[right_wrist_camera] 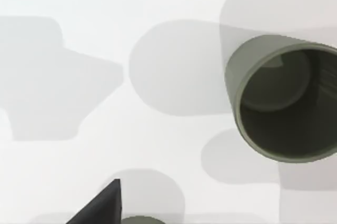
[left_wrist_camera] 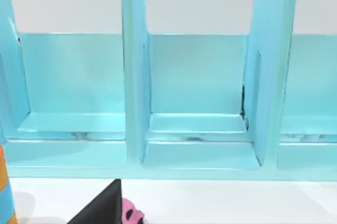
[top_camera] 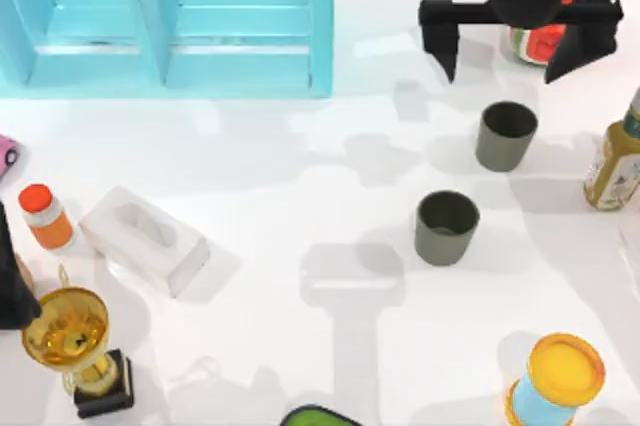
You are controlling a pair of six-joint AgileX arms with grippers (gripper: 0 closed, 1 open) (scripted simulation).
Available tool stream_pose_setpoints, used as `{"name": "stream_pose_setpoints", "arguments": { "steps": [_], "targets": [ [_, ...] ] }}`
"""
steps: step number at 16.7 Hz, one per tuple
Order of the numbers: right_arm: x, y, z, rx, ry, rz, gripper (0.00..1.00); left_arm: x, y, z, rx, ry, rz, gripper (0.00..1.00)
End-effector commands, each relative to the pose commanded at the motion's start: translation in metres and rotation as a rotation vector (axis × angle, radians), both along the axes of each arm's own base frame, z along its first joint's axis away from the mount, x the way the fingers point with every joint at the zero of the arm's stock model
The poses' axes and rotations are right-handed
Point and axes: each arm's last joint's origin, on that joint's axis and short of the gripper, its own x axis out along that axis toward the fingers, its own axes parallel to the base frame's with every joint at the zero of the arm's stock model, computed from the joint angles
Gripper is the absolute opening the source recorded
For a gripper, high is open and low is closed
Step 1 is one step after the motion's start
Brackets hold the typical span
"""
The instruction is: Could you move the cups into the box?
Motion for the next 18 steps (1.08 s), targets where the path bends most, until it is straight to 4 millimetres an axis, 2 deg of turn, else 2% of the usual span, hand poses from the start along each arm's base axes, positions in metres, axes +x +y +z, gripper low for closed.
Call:
{"name": "stream_pose_setpoints", "arguments": {
  "steps": [2,8,10,13,18],
  "targets": [
    [0.003,0.001,-0.015,-0.001,0.002,0.002,1.00,0.000,0.000,0.000,0.000,0.000,0.000,1.00],
    [0.009,0.002,-0.086,0.001,-0.004,0.001,1.00,0.000,0.000,0.000,0.000,0.000,0.000,1.00],
    [0.009,0.002,-0.095,0.000,-0.001,0.001,1.00,0.000,0.000,0.000,0.000,0.000,0.000,1.00],
    [0.009,0.002,-0.095,0.000,0.000,0.001,1.00,0.000,0.000,0.000,0.000,0.000,0.000,1.00],
    [0.009,0.002,-0.095,0.000,0.000,0.001,0.62,0.000,0.000,0.000,0.000,0.000,0.000,1.00]
  ]
}}
